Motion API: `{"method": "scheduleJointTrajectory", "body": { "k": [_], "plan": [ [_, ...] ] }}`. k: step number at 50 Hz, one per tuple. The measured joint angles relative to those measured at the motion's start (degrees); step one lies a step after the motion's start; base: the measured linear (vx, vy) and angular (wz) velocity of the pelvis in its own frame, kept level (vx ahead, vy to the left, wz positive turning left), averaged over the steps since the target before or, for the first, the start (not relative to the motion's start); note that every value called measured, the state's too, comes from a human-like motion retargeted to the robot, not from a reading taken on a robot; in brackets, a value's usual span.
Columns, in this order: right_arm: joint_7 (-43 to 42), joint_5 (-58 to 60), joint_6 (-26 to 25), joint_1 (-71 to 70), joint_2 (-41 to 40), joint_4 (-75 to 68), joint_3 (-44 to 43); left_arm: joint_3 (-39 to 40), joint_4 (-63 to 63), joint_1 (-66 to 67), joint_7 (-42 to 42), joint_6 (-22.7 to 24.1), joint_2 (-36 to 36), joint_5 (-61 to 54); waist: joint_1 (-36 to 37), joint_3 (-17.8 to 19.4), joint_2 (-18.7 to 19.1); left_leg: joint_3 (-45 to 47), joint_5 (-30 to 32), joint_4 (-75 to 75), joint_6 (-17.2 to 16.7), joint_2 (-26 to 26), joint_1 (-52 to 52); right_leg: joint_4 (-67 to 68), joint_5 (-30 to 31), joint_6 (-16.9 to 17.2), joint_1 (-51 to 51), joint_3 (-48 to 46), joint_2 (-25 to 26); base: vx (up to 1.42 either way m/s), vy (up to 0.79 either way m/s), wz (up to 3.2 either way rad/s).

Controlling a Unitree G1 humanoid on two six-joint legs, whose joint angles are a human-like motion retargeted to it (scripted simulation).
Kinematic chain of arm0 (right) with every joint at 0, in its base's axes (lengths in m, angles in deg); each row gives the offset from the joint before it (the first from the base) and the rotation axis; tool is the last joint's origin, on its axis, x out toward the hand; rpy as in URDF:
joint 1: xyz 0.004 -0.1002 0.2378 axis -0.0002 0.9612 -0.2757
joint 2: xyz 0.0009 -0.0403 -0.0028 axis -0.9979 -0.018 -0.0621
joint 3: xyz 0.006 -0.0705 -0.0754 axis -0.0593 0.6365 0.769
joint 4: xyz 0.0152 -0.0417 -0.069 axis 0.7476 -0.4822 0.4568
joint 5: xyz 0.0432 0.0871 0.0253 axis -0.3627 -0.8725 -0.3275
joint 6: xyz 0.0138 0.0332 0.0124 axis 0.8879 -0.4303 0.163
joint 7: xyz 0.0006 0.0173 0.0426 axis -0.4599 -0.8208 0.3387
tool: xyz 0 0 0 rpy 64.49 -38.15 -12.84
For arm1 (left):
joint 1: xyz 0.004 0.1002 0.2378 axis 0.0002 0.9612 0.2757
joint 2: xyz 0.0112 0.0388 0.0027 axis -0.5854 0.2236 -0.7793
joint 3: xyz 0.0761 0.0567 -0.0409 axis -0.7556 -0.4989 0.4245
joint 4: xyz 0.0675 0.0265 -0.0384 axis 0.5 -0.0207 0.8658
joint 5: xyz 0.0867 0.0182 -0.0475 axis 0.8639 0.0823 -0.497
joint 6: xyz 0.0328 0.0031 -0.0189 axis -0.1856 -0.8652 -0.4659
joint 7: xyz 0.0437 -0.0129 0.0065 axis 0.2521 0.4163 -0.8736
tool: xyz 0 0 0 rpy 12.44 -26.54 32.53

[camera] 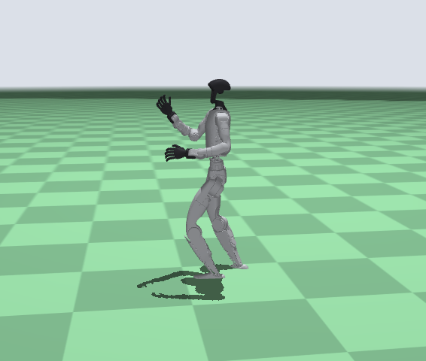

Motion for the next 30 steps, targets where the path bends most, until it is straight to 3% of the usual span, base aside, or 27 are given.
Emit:
{"method": "scheduleJointTrajectory", "body": {
  "k": [3,6,10,15,20,25,30],
  "plan": [
    [-13.6,6.1,7.4,-10.7,1.8,15.5,-8.9,-1.3,1.1,-2.6,-3.4,0.7,0.0,1.7,-1.4,0.0,3.1,0.6,-0.6,4.1,0.8,2.5,-1.3,0.8,0.0,-0.1,0.0,1.1,1.5,0.00,0.00,0.00],
    [-26.6,18.2,10.7,-18.8,2.2,25.6,-16.5,-2.5,3.1,-5.3,-6.6,1.3,0.0,4.1,-2.0,0.6,5.5,1.8,-0.4,8.6,1.4,5.3,-2.6,1.5,-0.3,-0.2,0.3,1.6,2.7,0.00,0.00,0.00],
    [-39.6,35.1,8.9,-22.3,0.8,31.7,-23.2,-3.0,6.4,-8.0,-9.5,1.8,0.6,7.4,-1.7,2.0,6.4,5.0,2.2,15.2,2.5,10.0,-5.2,2.4,-1.0,-0.5,1.0,0.9,3.2,-0.01,-0.04,0.25],
    [-42.1,45.7,2.9,-17.8,-0.7,29.1,-23.6,-1.8,11.9,-9.0,-11.0,0.4,1.9,9.1,0.2,3.7,2.8,10.2,0.1,21.6,8.7,16.5,-10.8,2.0,-2.2,0.0,0.4,-1.8,1.9,0.00,-0.04,0.58],
    [-27.7,40.5,-4.2,-9.4,1.3,13.9,-13.5,0.0,20.0,-5.6,-6.5,-3.5,2.7,4.7,3.0,2.3,-3.5,11.6,0.7,20.1,8.7,14.6,-16.2,-0.4,-2.1,0.5,-2.2,-3.2,0.7,0.05,0.03,0.41],
    [-2.1,35.3,-10.7,0.5,4.8,-8.2,3.5,0.9,27.0,0.2,3.5,-5.8,1.9,-2.6,4.7,-0.7,-8.3,13.2,3.9,14.0,6.4,12.0,-17.9,-3.3,0.1,0.5,-4.3,-5.0,0.2,0.09,0.13,0.50],
    [20.9,41.7,-15.4,7.9,3.8,-32.1,19.3,1.1,28.7,4.9,10.5,-6.1,-0.3,-5.4,5.6,-2.8,-10.8,15.2,3.0,5.9,6.6,8.4,-15.2,-5.9,3.4,0.8,-4.2,-6.3,0.1,0.15,0.21,0.76]
  ]
}}
